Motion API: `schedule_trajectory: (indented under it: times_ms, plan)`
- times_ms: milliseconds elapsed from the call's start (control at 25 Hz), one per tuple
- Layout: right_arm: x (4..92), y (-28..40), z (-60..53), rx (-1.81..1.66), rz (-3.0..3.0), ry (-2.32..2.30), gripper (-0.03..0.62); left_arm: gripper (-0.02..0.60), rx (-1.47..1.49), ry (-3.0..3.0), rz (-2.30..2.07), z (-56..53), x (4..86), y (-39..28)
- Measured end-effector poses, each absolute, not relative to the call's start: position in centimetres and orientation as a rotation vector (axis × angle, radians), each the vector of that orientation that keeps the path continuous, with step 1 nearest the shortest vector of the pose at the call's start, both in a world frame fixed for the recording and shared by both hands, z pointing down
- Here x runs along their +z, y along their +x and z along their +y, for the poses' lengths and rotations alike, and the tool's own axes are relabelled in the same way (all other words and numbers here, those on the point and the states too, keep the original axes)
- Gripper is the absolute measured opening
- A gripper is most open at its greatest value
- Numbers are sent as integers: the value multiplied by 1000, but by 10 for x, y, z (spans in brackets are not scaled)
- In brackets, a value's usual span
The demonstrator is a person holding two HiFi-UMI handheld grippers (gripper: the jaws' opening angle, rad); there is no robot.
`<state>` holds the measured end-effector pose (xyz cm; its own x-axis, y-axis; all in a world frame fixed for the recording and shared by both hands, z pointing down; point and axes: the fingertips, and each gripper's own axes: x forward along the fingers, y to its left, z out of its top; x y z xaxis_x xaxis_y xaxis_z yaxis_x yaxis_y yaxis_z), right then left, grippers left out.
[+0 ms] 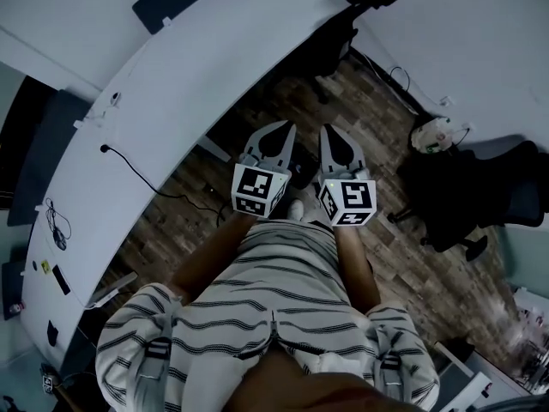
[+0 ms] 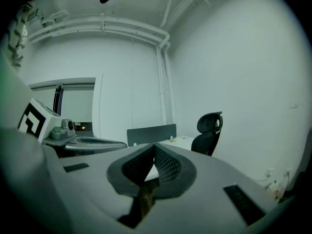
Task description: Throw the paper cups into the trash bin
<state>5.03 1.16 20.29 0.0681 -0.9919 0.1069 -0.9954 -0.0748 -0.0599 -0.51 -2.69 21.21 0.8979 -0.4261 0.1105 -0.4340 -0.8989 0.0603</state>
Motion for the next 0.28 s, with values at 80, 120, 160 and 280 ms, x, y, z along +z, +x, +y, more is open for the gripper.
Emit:
schedule_trajectory:
  times_ms: [80,120,160,280]
  plan:
    - [201,53,12,175,-2117,2282,9,25,139,2982,-669,-27,210,-3]
    - [200,55,12,169,-2116,2286,9,25,135,2984,-666,-26,209,-2]
    - [199,58,13,164,-2114,2290,9,25,131,2986,-664,-26,208,0]
    - [198,65,16,157,-2116,2308,9,25,119,2988,-657,-24,206,4]
